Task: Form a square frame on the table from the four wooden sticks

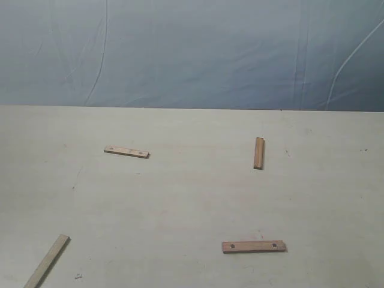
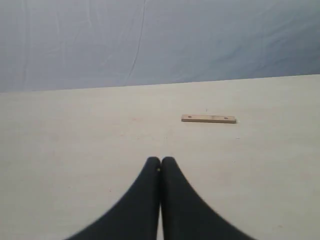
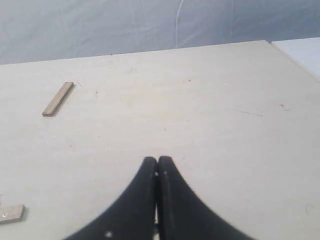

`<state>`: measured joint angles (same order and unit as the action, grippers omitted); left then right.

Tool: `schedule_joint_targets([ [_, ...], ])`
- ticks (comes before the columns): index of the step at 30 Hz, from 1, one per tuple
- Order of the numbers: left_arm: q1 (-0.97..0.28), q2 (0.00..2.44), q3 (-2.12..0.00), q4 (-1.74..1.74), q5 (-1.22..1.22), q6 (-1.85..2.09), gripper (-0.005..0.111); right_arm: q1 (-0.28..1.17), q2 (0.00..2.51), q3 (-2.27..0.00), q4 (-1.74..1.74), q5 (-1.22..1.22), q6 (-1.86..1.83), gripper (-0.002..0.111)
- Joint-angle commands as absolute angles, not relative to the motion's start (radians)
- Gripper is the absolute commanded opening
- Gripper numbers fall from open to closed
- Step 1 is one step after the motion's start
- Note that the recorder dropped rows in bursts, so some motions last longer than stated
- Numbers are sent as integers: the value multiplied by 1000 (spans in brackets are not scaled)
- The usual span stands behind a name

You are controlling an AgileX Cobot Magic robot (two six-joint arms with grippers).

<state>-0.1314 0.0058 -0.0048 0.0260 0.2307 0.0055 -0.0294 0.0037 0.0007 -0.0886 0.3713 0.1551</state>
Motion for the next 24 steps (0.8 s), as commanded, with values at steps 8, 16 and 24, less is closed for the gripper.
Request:
schedule_joint_targets([
  [8,-131,0,0,40,-455,-263,0,-35,0,0,-91,362,154,-1],
  [16,-131,11,-65,42,-807,-516,0,-35,0,0,-91,362,154,-1],
  [24,-131,273,-443,127,-630,-296,0,-35,0,0,-91,362,154,-1],
])
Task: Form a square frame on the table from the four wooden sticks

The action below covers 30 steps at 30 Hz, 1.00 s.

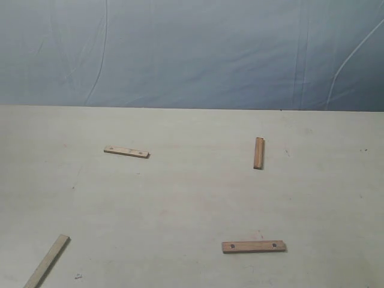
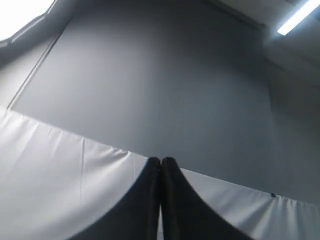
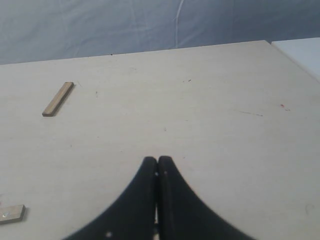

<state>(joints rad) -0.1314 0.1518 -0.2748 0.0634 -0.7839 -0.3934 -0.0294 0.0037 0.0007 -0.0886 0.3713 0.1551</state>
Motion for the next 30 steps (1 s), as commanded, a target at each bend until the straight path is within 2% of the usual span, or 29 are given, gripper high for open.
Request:
schedule_joint_targets([
  [1,-131,314,-487,144,-543,-291,0,-35,0,0,-91,362,154,-1],
  [5,-133,501,-678,302,-52,-287,0,-35,0,0,-91,362,154,-1],
  [9,-151,683,-821,306,388,-283,0,-35,0,0,-91,364,154,-1],
  [15,-254,921,-892,169,814,-155,0,-35,0,0,-91,364,154,-1],
  [20,-334,1061,-859,42,923,-58,1,-35,0,0,-91,364,154,-1],
  [22,-351,1103,-819,39,905,-58,5,-35,0,0,-91,364,154,-1],
  [26,-355,1191,-726,37,804,-42,24,-35,0,0,-91,364,154,-1],
  [30,-355,1288,-671,22,729,-42,53,-35,0,0,-91,360,154,-1],
])
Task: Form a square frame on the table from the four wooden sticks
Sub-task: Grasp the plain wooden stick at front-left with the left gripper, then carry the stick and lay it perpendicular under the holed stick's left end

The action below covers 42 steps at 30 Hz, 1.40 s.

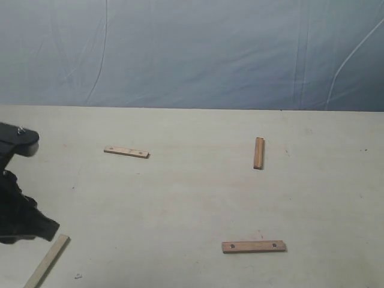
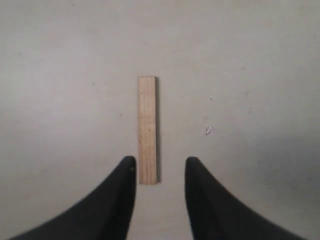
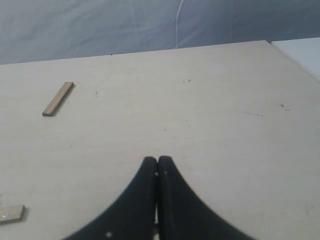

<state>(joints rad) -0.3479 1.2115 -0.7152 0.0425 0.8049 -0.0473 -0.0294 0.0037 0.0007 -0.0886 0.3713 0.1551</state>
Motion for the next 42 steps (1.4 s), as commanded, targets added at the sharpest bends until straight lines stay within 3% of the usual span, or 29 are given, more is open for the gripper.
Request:
schedule_joint_targets([
  [1,-355,1316,-664,19,718,-42,59,-35,0,0,-91,360,154,-1],
  [3,-355,1370,-654,18,706,-42,64,-35,0,0,-91,360,154,-1],
  [12,-347,1572,-650,11,531,-44,64,-35,0,0,-91,360,154,-1],
  [20,-287,1700,-659,0,519,-47,63,-35,0,0,-91,360,154,-1],
  [22,-282,1722,-659,0,513,-47,57,-35,0,0,-91,364,154,-1],
  [25,-282,1740,-659,-11,495,-47,40,-35,0,0,-91,364,154,-1],
  [27,-282,1743,-661,-14,484,-47,20,-35,0,0,-91,364,154,-1],
  [28,-282,1743,-681,-14,494,-47,1,-35,0,0,-91,364,154,-1],
  [36,-282,1713,-982,-57,668,-47,0,-35,0,0,-91,364,154,-1],
  [42,-280,1866,-1281,18,738,-44,0,-35,0,0,-91,364,154,-1],
])
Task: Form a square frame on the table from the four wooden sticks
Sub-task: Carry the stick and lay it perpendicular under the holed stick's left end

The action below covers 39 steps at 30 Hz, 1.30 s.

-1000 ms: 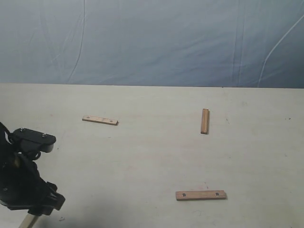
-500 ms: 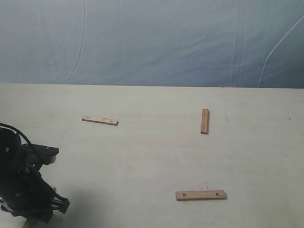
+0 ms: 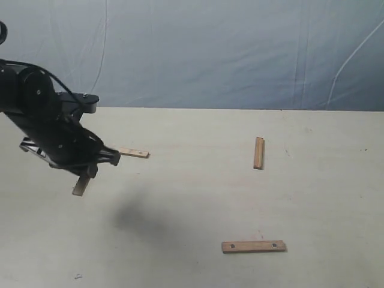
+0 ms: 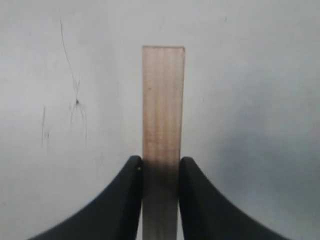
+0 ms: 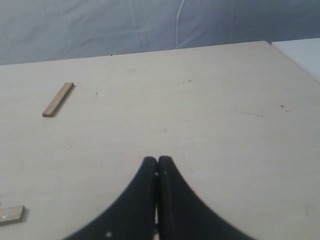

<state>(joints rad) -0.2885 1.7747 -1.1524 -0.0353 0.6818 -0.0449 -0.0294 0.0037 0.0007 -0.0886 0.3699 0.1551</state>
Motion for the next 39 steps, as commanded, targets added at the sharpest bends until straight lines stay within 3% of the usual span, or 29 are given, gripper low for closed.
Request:
schedule_joint_targets([
  [1,-280,1935,-1349,42,761,-44,0,-35,0,0,-91,364,154,-1],
  [14,-213,2241,-1677,30,811,-8,0,-35,0,0,-91,364,154,-1],
  [32,-216,2282,-1758,-94,888,-31,0,-35,0,0,-91,365,154,-1],
  [39,-299,2270,-1758,-118,942,-152,0,-35,0,0,-91,363,154,-1],
])
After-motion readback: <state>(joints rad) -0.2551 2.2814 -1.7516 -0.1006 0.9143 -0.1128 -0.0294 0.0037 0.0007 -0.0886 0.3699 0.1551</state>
